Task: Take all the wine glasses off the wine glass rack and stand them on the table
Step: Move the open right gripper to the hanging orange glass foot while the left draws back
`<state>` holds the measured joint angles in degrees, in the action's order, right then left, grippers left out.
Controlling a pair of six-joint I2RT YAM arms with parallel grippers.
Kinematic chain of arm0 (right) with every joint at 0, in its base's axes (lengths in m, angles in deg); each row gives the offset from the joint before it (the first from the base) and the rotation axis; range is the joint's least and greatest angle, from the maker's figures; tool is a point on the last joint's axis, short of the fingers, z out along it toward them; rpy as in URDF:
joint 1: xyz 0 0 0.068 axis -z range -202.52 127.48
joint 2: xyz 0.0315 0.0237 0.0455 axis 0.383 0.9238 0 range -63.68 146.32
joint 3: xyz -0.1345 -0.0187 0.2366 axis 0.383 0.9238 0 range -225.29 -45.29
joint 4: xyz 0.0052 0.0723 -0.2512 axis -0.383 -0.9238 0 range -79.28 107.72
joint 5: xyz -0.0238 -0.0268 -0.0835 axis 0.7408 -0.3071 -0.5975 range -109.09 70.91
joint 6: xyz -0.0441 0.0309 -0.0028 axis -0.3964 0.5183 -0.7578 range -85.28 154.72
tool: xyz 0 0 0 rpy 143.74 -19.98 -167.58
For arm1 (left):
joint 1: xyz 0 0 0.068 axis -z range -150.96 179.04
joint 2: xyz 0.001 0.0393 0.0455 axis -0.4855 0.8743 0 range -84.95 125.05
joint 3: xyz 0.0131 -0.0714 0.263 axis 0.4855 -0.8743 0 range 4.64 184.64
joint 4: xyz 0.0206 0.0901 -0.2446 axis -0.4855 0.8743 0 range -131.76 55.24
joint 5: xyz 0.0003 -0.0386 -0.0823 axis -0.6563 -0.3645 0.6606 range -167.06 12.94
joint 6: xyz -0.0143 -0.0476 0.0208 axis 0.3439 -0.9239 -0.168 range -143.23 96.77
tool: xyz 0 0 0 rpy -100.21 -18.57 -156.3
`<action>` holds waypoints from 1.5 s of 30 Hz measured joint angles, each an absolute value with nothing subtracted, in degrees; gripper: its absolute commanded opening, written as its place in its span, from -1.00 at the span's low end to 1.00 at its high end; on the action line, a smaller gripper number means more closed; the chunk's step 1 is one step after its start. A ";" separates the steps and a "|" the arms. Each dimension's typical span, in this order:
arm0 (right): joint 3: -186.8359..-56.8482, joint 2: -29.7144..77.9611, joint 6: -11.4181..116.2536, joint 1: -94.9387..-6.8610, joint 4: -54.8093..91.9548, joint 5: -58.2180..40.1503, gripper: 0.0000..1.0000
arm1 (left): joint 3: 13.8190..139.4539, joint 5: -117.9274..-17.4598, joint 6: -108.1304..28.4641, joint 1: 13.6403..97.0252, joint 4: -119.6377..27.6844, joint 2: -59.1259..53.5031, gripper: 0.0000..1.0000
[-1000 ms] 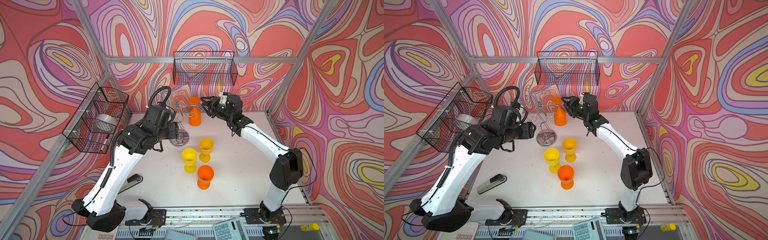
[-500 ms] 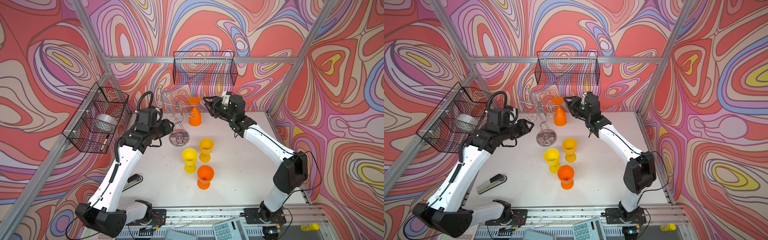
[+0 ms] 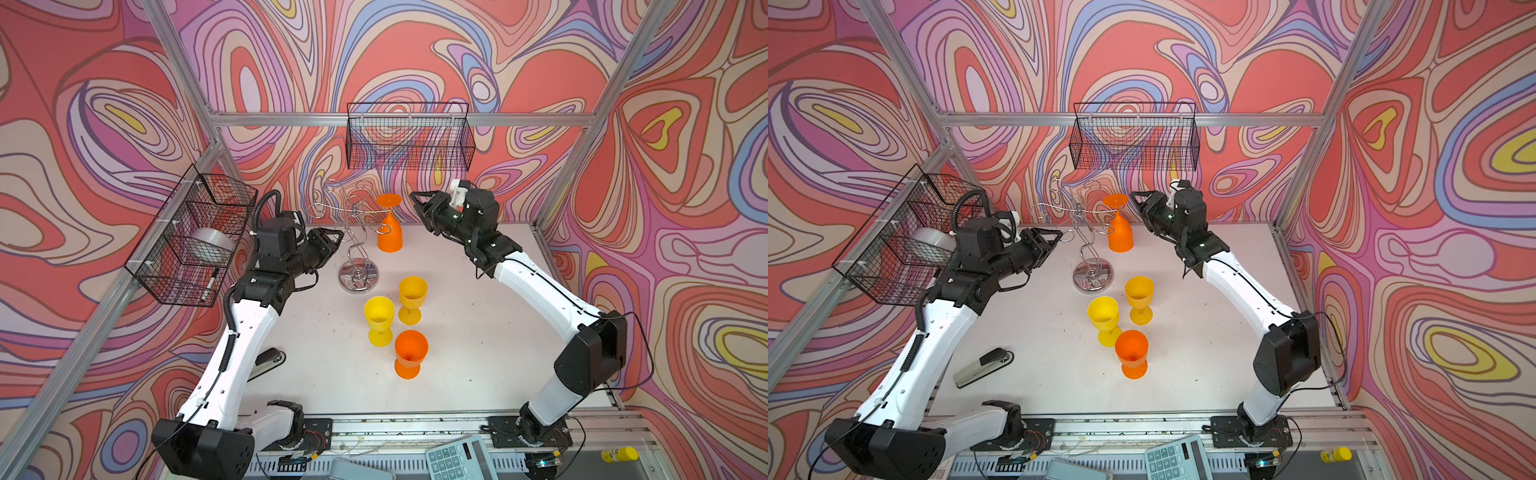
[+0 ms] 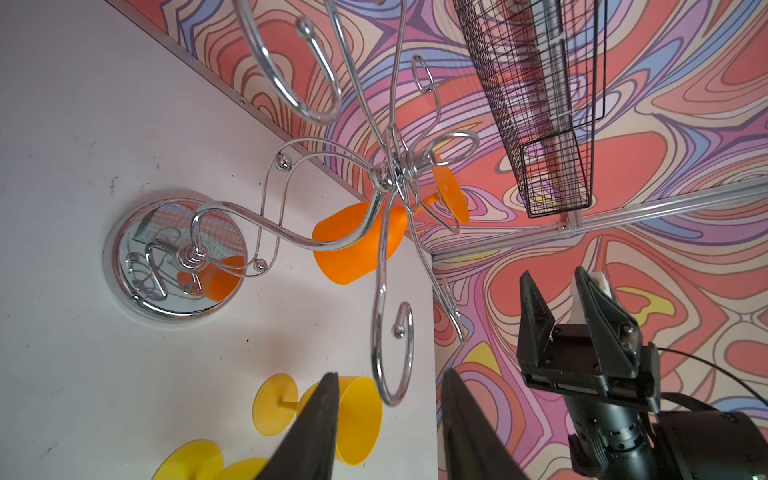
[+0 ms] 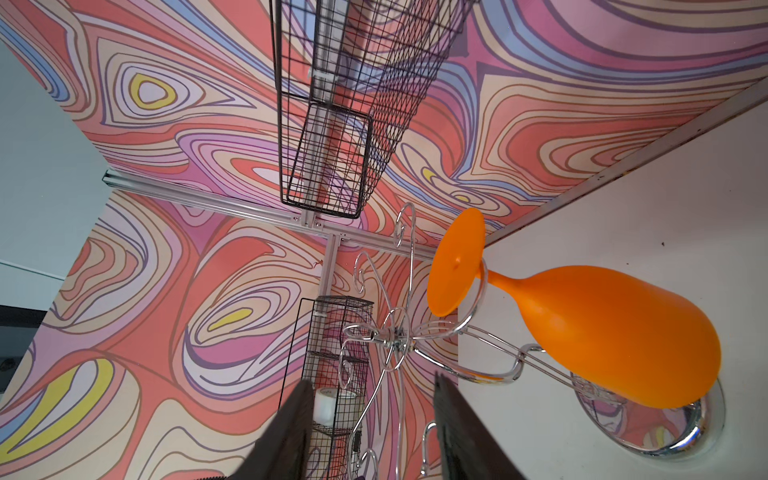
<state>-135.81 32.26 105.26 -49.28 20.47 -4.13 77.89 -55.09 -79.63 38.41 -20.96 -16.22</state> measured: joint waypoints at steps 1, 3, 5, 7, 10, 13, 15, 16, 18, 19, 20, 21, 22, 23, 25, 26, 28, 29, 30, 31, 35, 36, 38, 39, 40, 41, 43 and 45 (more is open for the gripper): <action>-135.81 32.26 105.20 -49.28 20.42 -4.15 -0.02 | 77.54 -54.89 -80.22 38.41 -21.68 -16.07 -0.36; -135.81 32.22 104.85 -49.30 20.23 -4.23 -0.02 | 76.67 -54.56 -81.46 38.37 -23.89 -15.85 -0.49; -135.81 32.15 104.63 -49.28 20.16 -4.34 -0.02 | 75.86 -54.48 -82.36 38.32 -25.79 -15.85 -0.58; -135.79 32.02 104.43 -49.30 19.83 -4.41 -0.02 | 75.22 -54.37 -83.13 38.23 -27.21 -15.85 -0.67; -135.79 31.89 104.30 -49.30 19.74 -4.63 -0.02 | 74.68 -54.32 -83.93 38.02 -28.57 -15.81 -0.80; -135.74 31.80 104.10 -49.28 19.68 -4.76 -0.02 | 74.61 -54.34 -84.52 37.88 -29.13 -15.79 -0.93; -135.68 31.67 103.95 -49.30 19.59 -4.80 -0.02 | 74.35 -54.30 -85.16 37.71 -28.65 -15.59 -0.96; -135.68 31.63 103.84 -49.30 19.57 -4.82 -0.02 | 74.13 -54.10 -85.03 37.53 -28.76 -15.35 -0.97; -135.68 31.56 103.71 -49.28 19.59 -4.85 -0.02 | 74.11 -54.04 -84.98 37.25 -29.22 -15.09 -0.97; -135.66 31.56 103.64 -49.30 19.57 -4.85 -0.02 | 74.11 -53.91 -84.96 37.12 -29.20 -15.07 -0.97; -135.59 31.56 103.56 -49.30 19.57 -4.85 -0.02 | 74.11 -53.67 -84.90 36.86 -29.20 -15.07 -0.97; -135.55 31.56 103.53 -49.30 19.55 -4.82 -0.02 | 74.11 -53.56 -84.76 36.77 -29.18 -15.07 -0.97; -135.42 31.56 103.49 -49.30 19.55 -4.82 -0.02 | 74.11 -53.38 -84.63 36.55 -29.18 -15.07 -0.97; -135.29 31.56 103.43 -49.30 19.55 -4.82 -0.02 | 74.11 -53.10 -84.46 36.49 -29.16 -15.07 -0.98; -135.15 31.56 103.36 -49.30 19.42 -4.80 -0.02 | 74.11 -52.55 -84.04 36.16 -29.16 -15.07 -0.97; -135.15 31.56 103.36 -49.30 19.37 -4.78 -0.02 | 74.11 -52.05 -83.83 35.90 -29.11 -15.07 -0.97; -135.15 31.56 103.36 -49.32 19.37 -4.78 -0.02 | 74.11 -51.48 -83.41 35.24 -29.00 -15.07 -0.97; -135.15 31.56 103.36 -49.35 19.37 -4.78 -0.02 | 74.11 -51.15 -83.26 34.98 -28.92 -15.04 -0.97; -135.15 31.56 103.36 -49.35 19.37 -4.78 -0.02 | 74.11 -50.85 -83.13 34.63 -28.87 -14.98 -0.97; -135.15 31.56 103.36 -49.37 19.37 -4.76 -0.02 | 74.11 -50.30 -82.95 34.34 -28.87 -14.87 -0.97; -135.15 31.56 103.36 -49.46 19.37 -4.76 -0.02 | 74.11 -49.16 -82.08 33.49 -28.89 -14.56 -0.93; -135.13 31.56 103.38 -49.50 19.37 -4.76 -0.02 | 74.11 -48.97 -81.86 33.27 -28.89 -14.56 -0.91; -135.11 31.56 103.36 -49.61 19.37 -4.76 -0.02 | 74.11 -48.49 -81.64 32.90 -28.89 -14.56 -0.88; -135.09 31.56 103.36 -49.65 19.37 -4.76 -0.02 | 74.11 -48.29 -81.51 32.73 -28.92 -14.56 -0.87; -135.04 31.56 103.36 -49.67 19.37 -4.76 -0.02 | 74.11 -48.14 -81.31 32.49 -28.92 -14.54 -0.85; -135.04 31.56 103.38 -49.72 19.37 -4.78 -0.02 | 74.11 -48.07 -81.25 32.31 -28.94 -14.54 -0.83; -135.04 31.56 103.36 -49.78 19.37 -4.78 -0.02 | 74.11 -47.92 -80.87 31.90 -29.09 -14.54 -0.81; -135.04 31.56 103.36 -49.98 19.37 -4.80 -0.03 | 74.11 -47.92 -80.63 31.52 -29.44 -14.54 -0.76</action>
